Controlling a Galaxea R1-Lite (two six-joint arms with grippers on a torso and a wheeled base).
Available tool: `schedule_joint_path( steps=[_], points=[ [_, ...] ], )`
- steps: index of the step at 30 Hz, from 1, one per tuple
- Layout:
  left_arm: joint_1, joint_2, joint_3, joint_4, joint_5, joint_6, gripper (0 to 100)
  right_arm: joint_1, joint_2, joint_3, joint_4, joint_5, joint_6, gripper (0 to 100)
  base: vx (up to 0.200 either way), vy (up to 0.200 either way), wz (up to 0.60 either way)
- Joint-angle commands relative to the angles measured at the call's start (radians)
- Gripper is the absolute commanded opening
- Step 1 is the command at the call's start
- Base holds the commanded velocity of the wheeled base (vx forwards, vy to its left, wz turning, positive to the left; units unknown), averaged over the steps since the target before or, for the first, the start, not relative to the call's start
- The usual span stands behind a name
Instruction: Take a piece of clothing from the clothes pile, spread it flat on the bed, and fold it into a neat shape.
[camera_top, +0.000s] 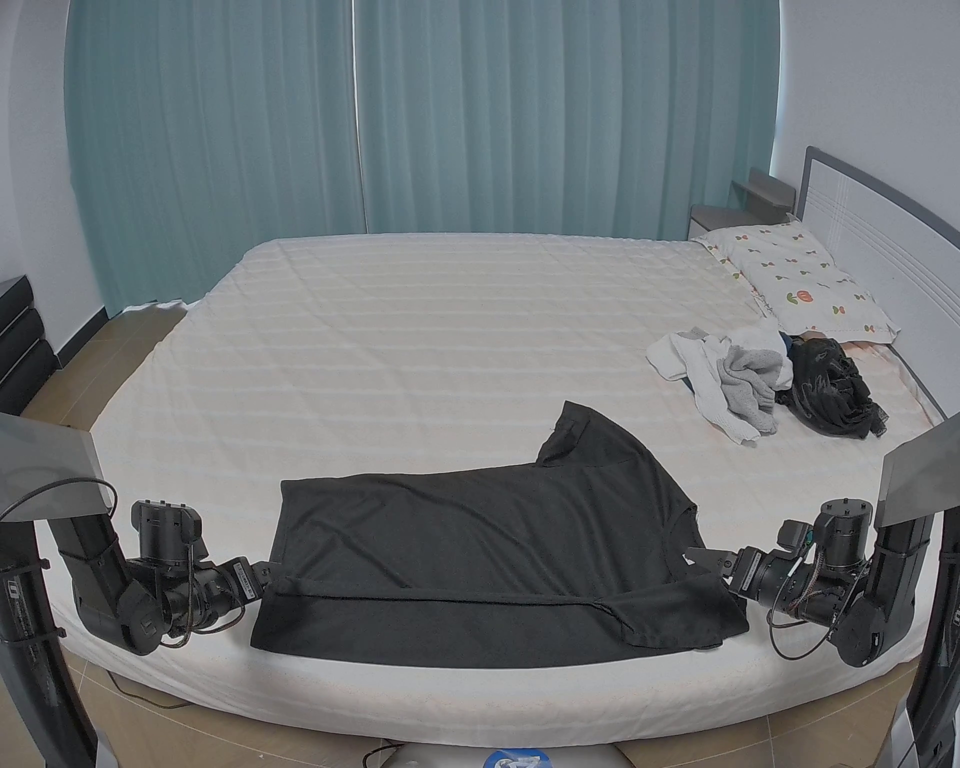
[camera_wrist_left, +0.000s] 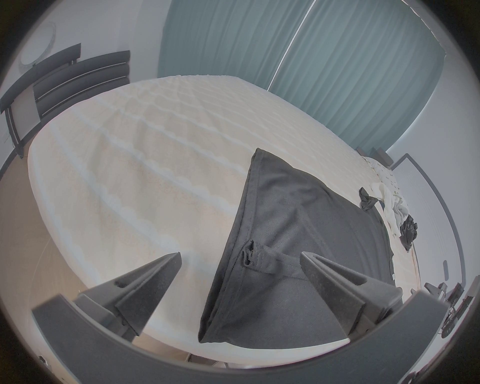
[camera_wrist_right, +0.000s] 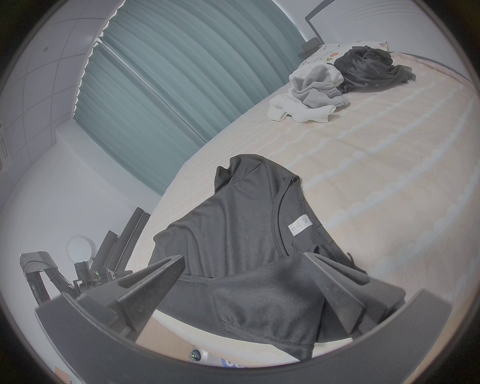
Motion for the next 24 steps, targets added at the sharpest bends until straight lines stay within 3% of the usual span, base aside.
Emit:
schedule_joint_path(
  steps=[1, 5, 17, 24],
  points=[
    [0.002, 0.006, -0.001, 0.000, 0.000, 0.000, 100, 0.000, 0.002, 0.000, -0.010, 0.001, 0.001, 100, 0.000, 0.200, 0.00],
    [0.002, 0.009, -0.004, 0.000, 0.000, 0.000, 100, 0.000, 0.004, -0.001, -0.010, 0.001, 0.001, 100, 0.000, 0.200, 0.00],
    [0.002, 0.015, -0.012, -0.005, 0.000, -0.007, 100, 0.002, 0.019, -0.009, -0.010, 0.001, 0.001, 100, 0.000, 0.000, 0.00],
    [-0.012, 0.010, -0.022, -0.005, 0.000, -0.050, 100, 0.002, 0.025, -0.012, -0.010, 0.002, 0.001, 100, 0.171, 0.000, 0.00]
  ],
)
